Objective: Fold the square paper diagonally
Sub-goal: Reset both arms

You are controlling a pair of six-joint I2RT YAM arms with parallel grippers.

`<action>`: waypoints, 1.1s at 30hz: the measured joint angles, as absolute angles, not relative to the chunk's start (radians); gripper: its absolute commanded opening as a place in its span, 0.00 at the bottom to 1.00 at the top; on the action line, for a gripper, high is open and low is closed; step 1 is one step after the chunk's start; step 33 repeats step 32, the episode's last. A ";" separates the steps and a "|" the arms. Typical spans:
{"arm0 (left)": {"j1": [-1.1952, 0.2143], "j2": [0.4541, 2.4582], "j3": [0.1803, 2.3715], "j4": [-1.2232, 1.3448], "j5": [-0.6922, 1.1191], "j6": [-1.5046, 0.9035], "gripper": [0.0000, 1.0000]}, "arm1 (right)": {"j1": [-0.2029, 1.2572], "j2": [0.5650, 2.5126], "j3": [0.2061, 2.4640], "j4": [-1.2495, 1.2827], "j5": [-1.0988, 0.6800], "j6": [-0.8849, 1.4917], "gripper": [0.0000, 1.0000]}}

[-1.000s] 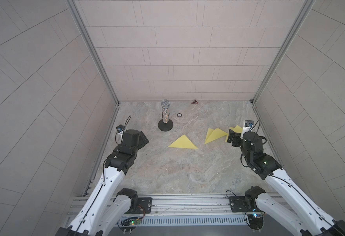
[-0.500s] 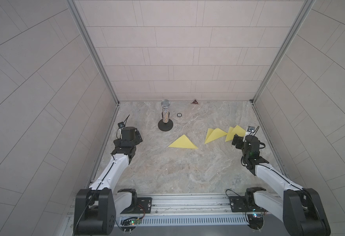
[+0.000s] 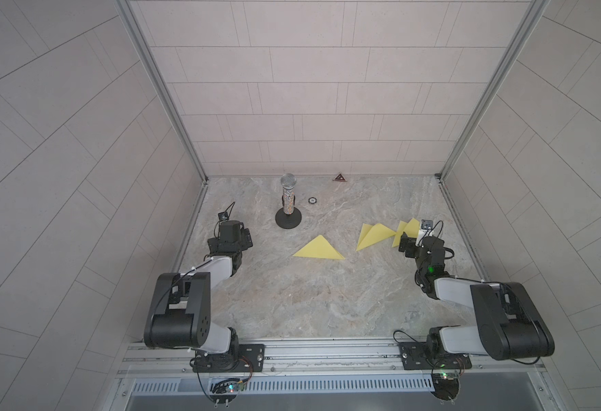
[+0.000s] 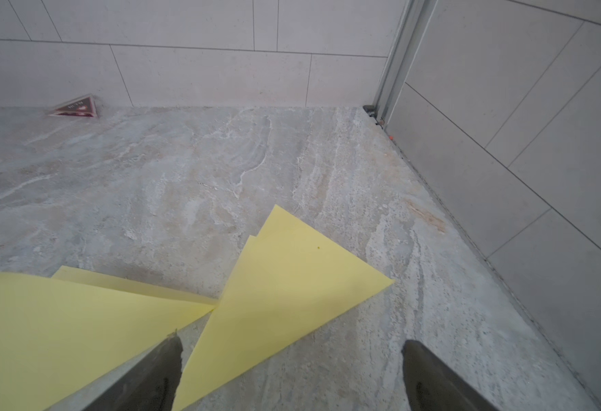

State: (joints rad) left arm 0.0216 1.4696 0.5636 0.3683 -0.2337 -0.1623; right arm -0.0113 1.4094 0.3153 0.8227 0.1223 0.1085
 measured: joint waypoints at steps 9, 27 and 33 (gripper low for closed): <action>0.003 1.562 0.395 0.760 -0.109 -0.065 1.00 | -0.035 1.565 0.334 0.939 0.013 0.103 1.00; -0.014 1.562 0.406 0.825 -0.154 -0.051 1.00 | -0.033 1.564 0.363 0.929 -0.007 0.089 1.00; -0.015 1.562 0.406 0.825 -0.155 -0.051 1.00 | -0.033 1.564 0.368 0.925 -0.020 0.084 0.99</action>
